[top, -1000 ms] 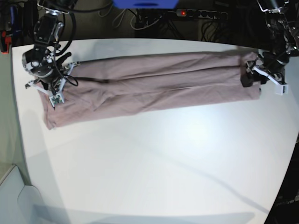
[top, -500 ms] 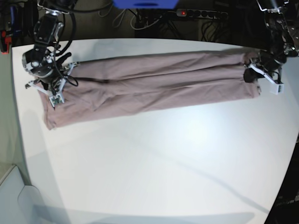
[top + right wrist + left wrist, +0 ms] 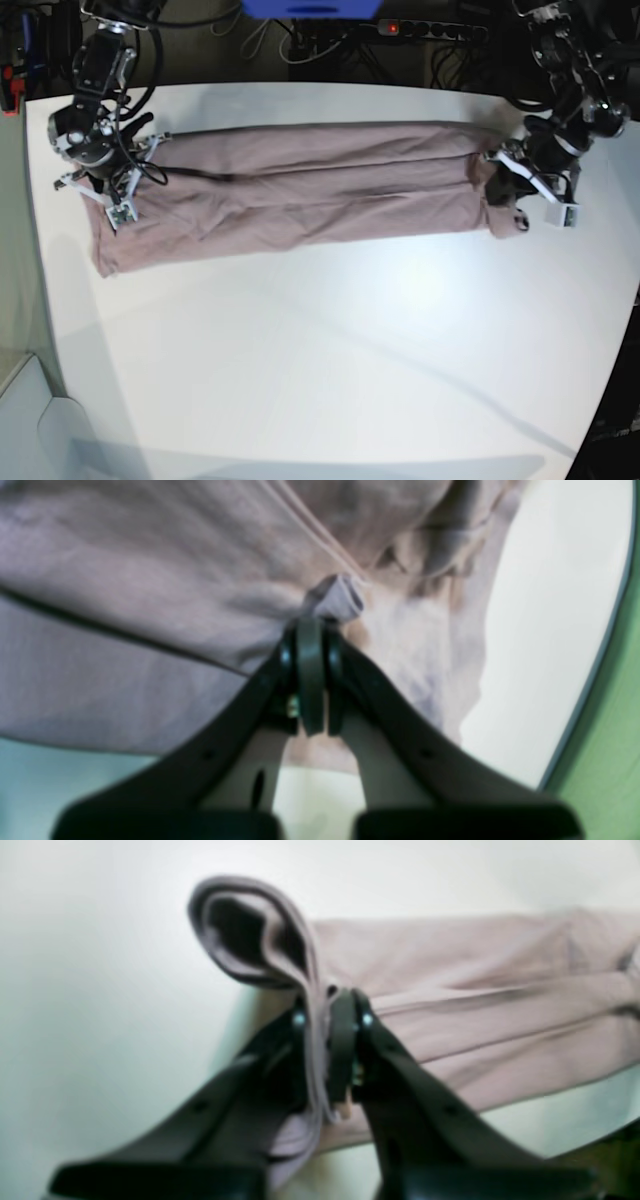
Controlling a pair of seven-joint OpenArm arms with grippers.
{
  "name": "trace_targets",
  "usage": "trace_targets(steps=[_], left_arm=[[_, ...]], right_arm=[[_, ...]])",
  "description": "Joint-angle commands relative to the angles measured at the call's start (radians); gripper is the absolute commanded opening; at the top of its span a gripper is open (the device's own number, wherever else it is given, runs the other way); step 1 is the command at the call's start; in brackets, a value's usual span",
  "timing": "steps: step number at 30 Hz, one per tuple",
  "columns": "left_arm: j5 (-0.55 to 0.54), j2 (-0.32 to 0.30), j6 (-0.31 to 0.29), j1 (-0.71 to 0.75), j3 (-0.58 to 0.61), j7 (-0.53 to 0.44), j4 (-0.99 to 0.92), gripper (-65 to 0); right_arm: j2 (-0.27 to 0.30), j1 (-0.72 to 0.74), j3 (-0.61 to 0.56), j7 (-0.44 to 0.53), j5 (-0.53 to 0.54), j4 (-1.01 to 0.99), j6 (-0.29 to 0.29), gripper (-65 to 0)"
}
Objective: Layout the t-shirt on the table in an organized manner, then fold the t-shirt properly
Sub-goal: 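Lift the strip end with the left gripper and fold it toward the right gripper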
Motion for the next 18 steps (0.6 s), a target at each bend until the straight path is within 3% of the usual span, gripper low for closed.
trace_targets(steps=[1,3,5,8,11,14,18], left_arm=[[-0.027,0.013,0.008,-0.025,-0.002,-0.005,0.035,-65.0],[0.015,0.065,0.101,-0.048,0.001,0.033,0.066,-65.0],[0.092,0.117,0.236,-0.075,0.047,0.056,0.092,-65.0],[0.194,0.175,0.454,-0.085,0.161,0.062,0.142,-65.0],[0.24,0.214,0.628,-0.08,0.305,0.062,0.185,-65.0],[0.234,0.211,0.729,-0.069,0.459,0.061,0.208,-65.0],[0.267,0.211,0.816,-0.066,0.638,0.062,0.212,-65.0]], right_arm=[[-0.001,-0.002,-0.002,-0.028,-0.003,-0.003,0.007,-65.0],[-0.001,-0.002,-0.004,-0.028,-0.002,-0.003,0.007,-65.0],[-0.001,-0.002,-0.004,-0.028,-0.002,-0.003,0.007,-65.0],[-0.001,-0.002,-0.004,-0.028,-0.002,-0.003,0.007,-65.0],[-0.001,-0.002,-0.004,-0.028,-0.002,-0.003,0.007,-65.0],[-0.001,-0.002,-0.004,-0.028,-0.002,-0.003,0.007,-65.0],[-0.001,-0.002,-0.004,-0.028,-0.002,-0.003,0.007,-65.0]])
